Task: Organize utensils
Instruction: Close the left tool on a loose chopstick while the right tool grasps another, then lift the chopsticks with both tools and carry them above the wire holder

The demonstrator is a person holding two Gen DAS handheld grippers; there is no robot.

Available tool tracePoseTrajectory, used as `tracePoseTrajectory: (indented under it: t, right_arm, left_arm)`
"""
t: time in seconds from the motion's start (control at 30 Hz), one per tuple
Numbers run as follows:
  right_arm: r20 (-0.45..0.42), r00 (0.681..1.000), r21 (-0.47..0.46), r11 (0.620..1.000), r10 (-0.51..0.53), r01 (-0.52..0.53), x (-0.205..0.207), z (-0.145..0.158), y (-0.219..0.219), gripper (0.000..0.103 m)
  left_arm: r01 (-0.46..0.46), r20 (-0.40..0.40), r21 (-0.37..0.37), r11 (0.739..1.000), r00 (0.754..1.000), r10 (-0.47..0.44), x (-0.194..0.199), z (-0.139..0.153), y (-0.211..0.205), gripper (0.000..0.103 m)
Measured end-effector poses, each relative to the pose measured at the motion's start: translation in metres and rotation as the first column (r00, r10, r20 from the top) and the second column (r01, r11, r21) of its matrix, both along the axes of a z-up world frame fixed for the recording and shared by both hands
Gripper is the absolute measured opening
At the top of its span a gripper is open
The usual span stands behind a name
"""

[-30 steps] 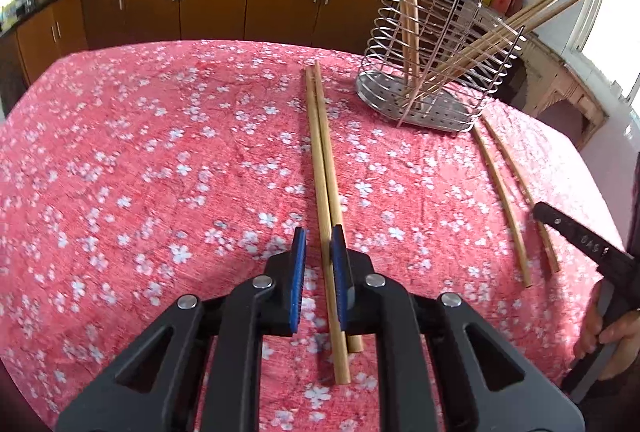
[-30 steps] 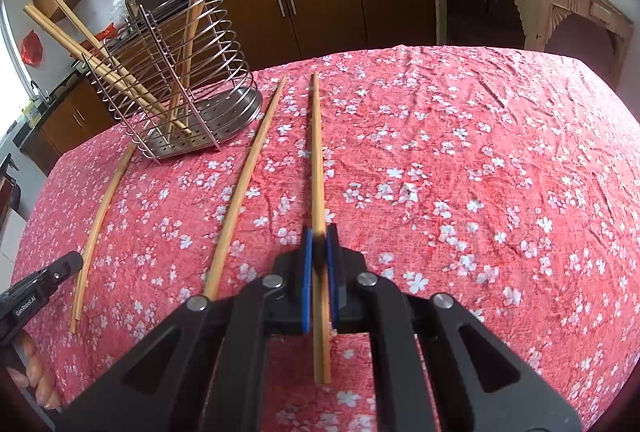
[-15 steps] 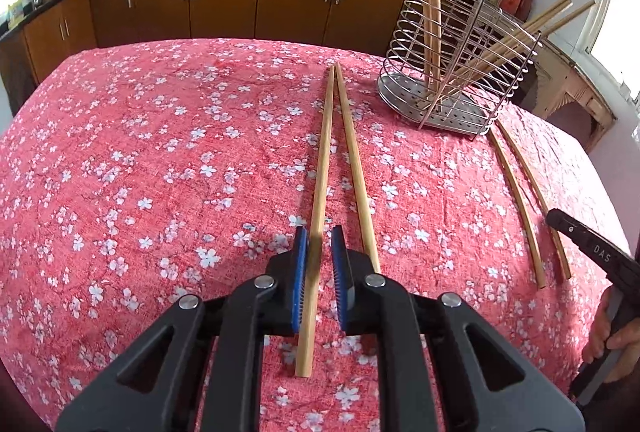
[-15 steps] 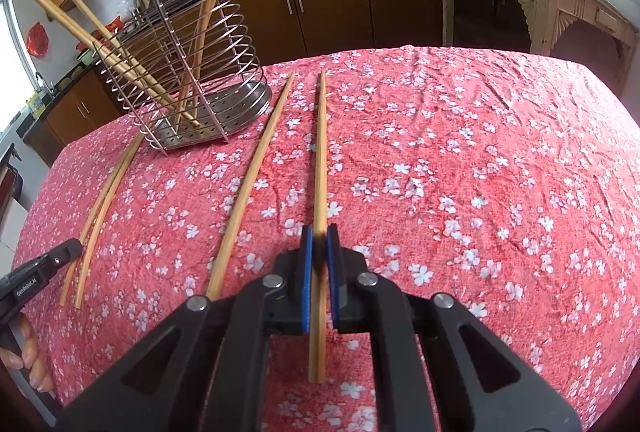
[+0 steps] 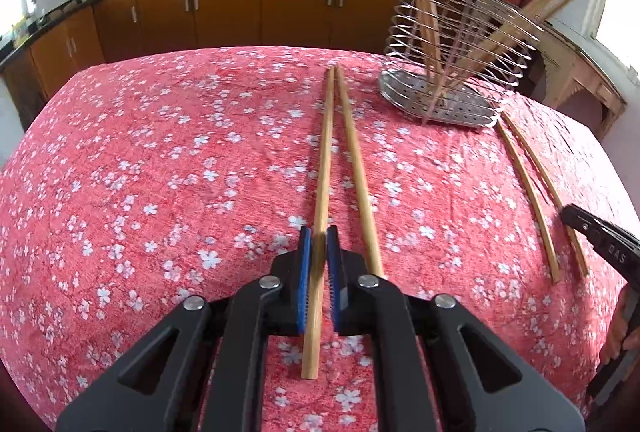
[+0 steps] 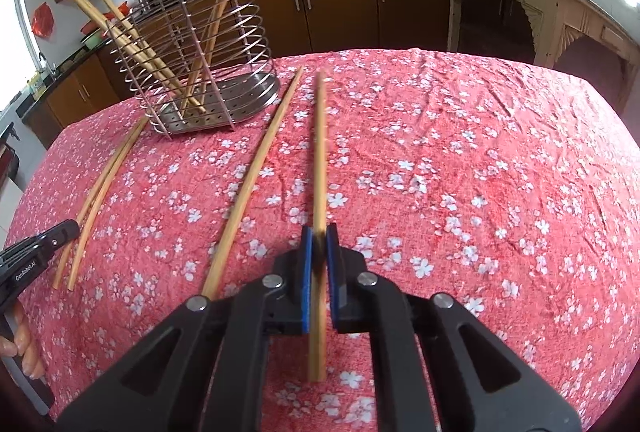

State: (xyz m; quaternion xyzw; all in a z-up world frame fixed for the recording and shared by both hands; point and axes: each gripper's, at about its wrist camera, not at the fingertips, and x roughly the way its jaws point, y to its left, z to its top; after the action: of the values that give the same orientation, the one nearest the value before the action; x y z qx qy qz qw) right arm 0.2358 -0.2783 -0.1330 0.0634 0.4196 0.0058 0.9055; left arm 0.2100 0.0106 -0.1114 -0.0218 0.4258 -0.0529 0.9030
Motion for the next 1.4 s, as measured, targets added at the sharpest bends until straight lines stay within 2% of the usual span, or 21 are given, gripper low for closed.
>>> tracePoseTrajectory:
  t: [0.17,0.23,0.37,0.7,0.97,1.1,1.2,1.4]
  right_arm:
    - [-0.002,0.996,0.009,0.996,-0.087,0.087,-0.005,0.002,-0.03,0.008]
    - [-0.006,0.994,0.014,0.994,-0.109,0.109,-0.008,0.003,-0.041,0.008]
    - [-0.001,0.994,0.004,0.994,-0.105,0.105,-0.013,0.002,-0.046,0.008]
    - [-0.005,0.994,-0.001,0.994,-0.107,0.107,-0.016,0.004,-0.052,0.008]
    - [-0.005,0.994,-0.001,0.994,-0.107,0.107,-0.014,0.0,-0.045,0.008]
    - [-0.005,0.994,-0.006,0.994,-0.107,0.107,-0.015,-0.001,-0.046,0.008]
    - [-0.005,0.994,-0.014,0.994,-0.105,0.105,-0.023,-0.001,-0.044,0.008]
    - [-0.007,0.995,-0.023,0.995,-0.095,0.095,-0.038,0.0,-0.044,0.008]
  left_arm:
    - [-0.133,-0.017,-0.053,0.99,0.991,0.133,0.012,0.0,0.036,0.008]
    - [-0.129,-0.019,-0.064,0.99,0.992,0.128,0.012,0.0,0.041,0.008]
    - [-0.103,0.003,-0.013,0.995,0.995,0.104,0.01,-0.001,0.034,0.008]
    - [-0.105,0.003,-0.019,0.994,0.994,0.105,0.012,-0.001,0.037,0.008]
    - [-0.104,0.005,0.007,0.995,0.995,0.104,0.011,-0.002,0.032,0.009]
    - [-0.084,0.008,0.009,0.996,0.996,0.084,0.011,-0.002,0.031,0.016]
    - [-0.079,0.01,0.04,0.996,0.997,0.079,0.009,-0.002,0.028,0.016]
    - [-0.067,0.009,0.019,0.998,0.998,0.067,-0.001,-0.003,0.03,0.016]
